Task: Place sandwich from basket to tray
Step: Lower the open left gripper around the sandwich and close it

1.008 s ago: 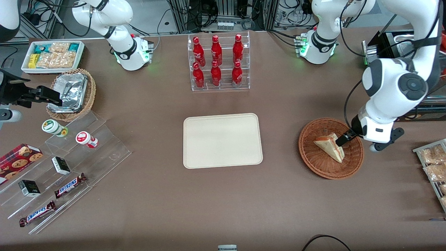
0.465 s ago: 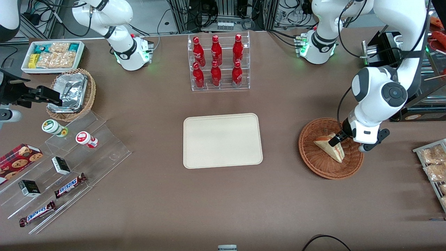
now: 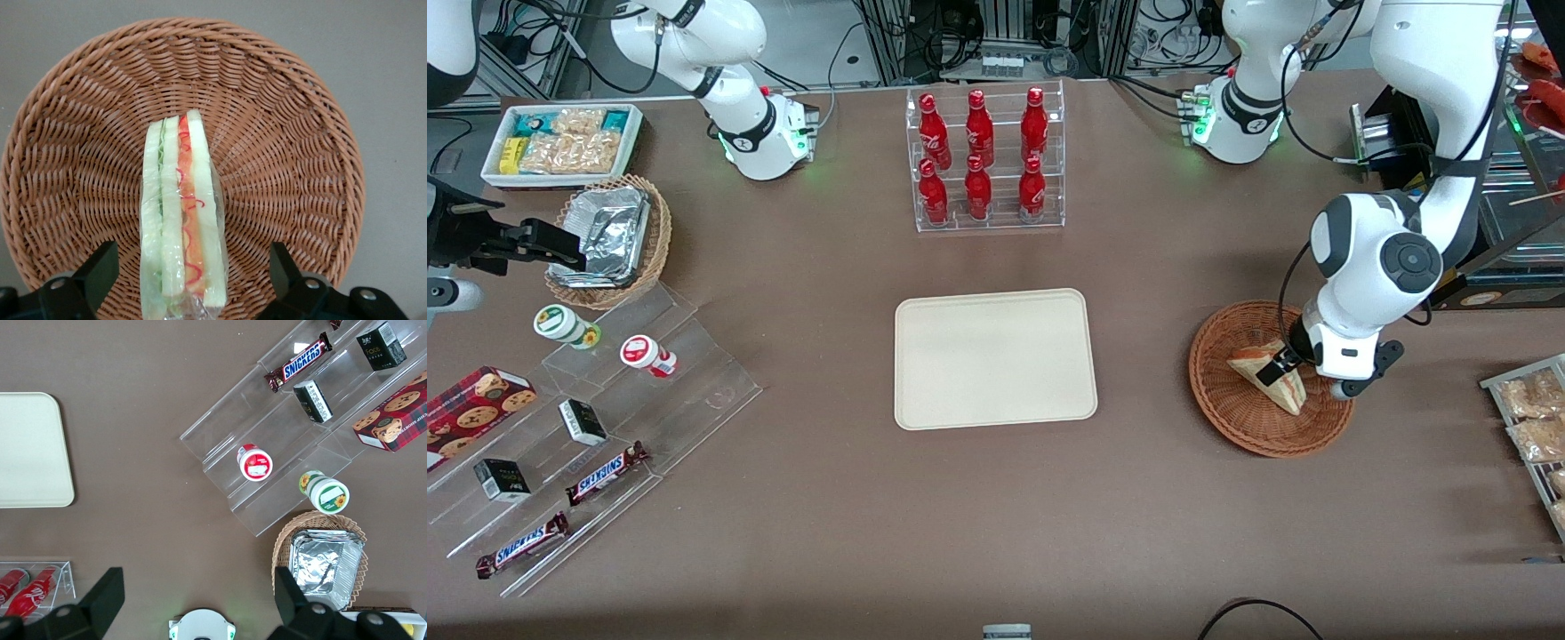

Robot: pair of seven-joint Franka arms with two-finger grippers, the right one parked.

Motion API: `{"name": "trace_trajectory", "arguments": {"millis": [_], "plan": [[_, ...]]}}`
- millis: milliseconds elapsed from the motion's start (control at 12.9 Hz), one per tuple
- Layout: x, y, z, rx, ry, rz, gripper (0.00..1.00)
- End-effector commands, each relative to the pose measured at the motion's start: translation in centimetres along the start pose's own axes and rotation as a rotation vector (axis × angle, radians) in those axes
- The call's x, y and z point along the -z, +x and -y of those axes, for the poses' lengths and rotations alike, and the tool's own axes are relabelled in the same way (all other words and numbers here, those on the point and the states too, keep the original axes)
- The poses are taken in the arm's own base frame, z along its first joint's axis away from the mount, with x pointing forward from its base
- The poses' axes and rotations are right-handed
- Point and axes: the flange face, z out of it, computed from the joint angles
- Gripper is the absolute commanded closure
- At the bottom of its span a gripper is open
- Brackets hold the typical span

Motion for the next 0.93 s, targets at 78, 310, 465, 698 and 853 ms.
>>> {"name": "trace_trajectory", "arguments": {"millis": [78,310,465,698,853], "plan": [[-1.6,-0.4,-0.1,0.021,-0.005,0.005,0.00],[-2.0,-0.5,-0.1,0.021,-0.001,0.009,0.63],[-2.2,-0.6,-0.1,0.018,0.004,0.013,1.00],[-2.4,-1.5,-0.8,-0.006,0.015,0.027,1.00],[-0.6,-1.5,-1.1,-0.030,0.027,0.033,1.00]]}}
